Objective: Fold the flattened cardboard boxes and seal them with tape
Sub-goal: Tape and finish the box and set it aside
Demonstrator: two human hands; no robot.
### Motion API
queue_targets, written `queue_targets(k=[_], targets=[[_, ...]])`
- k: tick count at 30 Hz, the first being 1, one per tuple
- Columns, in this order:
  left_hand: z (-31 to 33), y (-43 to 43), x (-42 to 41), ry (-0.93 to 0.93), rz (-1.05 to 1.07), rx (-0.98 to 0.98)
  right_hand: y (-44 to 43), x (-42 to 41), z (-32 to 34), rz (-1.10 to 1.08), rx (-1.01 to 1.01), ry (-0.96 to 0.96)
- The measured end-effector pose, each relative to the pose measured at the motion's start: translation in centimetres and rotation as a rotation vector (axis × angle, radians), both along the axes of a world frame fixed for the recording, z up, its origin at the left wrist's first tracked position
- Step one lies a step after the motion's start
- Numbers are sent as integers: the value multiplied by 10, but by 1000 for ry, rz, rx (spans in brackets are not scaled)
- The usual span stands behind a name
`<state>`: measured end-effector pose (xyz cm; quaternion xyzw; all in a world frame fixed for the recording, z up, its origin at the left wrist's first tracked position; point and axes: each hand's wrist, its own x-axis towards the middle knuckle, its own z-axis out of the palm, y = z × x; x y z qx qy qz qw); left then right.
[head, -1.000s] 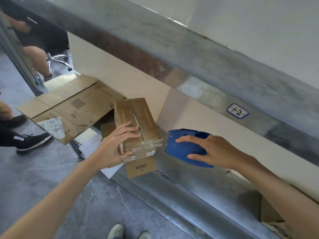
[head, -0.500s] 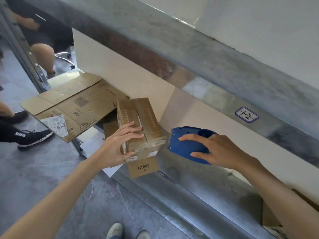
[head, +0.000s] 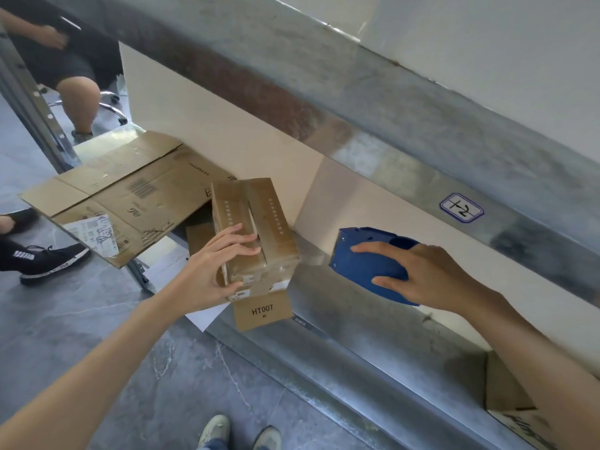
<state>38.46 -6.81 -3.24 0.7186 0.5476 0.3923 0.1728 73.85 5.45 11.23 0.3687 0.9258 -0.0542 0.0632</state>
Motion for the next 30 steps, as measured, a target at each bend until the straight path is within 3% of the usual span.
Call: queue_targets(k=[6,16,30], targets=[[-1,-3,0,-4,0,8,-3,-9,-19,-25,96,-90],[-8,-4,-2,1,1,6,-4,-45,-48,-91,122,39],[-11,5,-2,-4,4,-3,4,-101,-64,48,211,-52]])
